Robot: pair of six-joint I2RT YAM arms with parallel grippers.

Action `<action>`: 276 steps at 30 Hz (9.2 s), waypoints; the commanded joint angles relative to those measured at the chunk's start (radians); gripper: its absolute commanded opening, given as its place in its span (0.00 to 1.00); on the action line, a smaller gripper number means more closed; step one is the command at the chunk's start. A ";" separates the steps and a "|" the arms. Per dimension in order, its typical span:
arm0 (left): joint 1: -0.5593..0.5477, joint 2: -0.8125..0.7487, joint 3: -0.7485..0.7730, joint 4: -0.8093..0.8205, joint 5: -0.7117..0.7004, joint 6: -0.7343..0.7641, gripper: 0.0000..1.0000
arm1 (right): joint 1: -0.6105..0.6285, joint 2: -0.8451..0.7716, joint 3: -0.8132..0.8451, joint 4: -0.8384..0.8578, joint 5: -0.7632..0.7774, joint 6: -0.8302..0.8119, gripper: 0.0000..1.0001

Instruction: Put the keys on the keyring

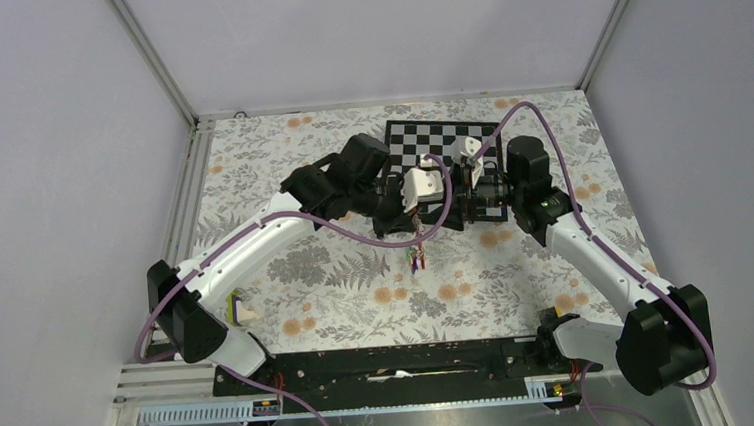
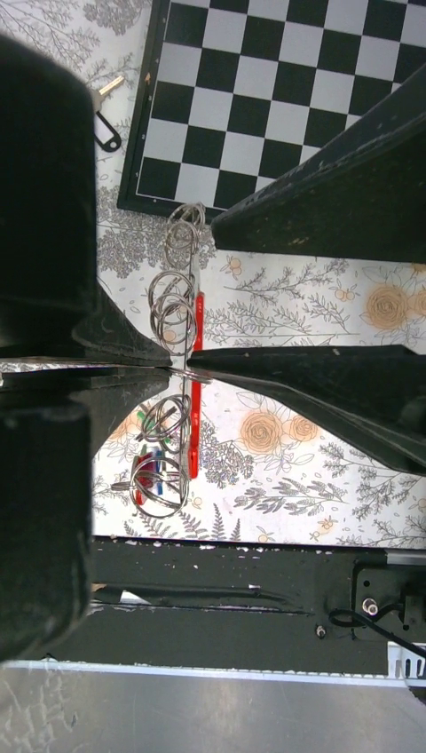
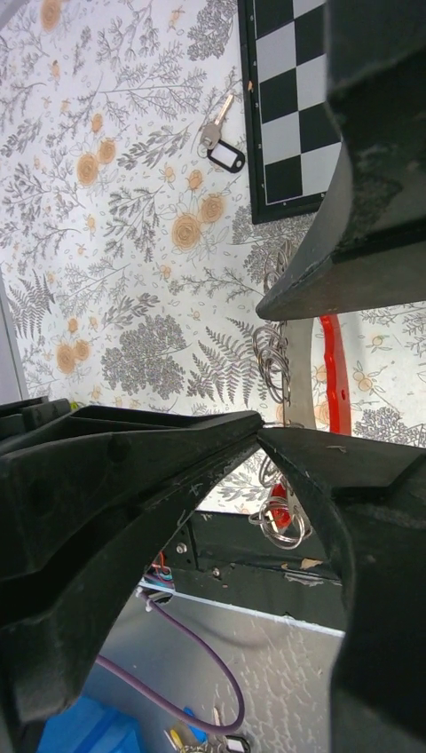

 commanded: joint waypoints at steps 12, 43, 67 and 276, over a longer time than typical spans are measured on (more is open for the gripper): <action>-0.016 0.005 0.058 0.049 -0.089 -0.025 0.00 | -0.003 0.026 -0.019 0.055 -0.075 0.018 0.50; 0.068 -0.055 0.004 0.136 0.050 -0.080 0.27 | -0.010 0.018 -0.126 0.584 -0.083 0.455 0.00; 0.180 -0.094 -0.031 0.270 0.350 -0.242 0.30 | -0.026 0.073 -0.205 1.209 0.014 0.938 0.00; 0.006 0.046 0.154 -0.084 0.004 0.052 0.00 | 0.075 0.038 -0.154 0.413 -0.046 0.158 0.22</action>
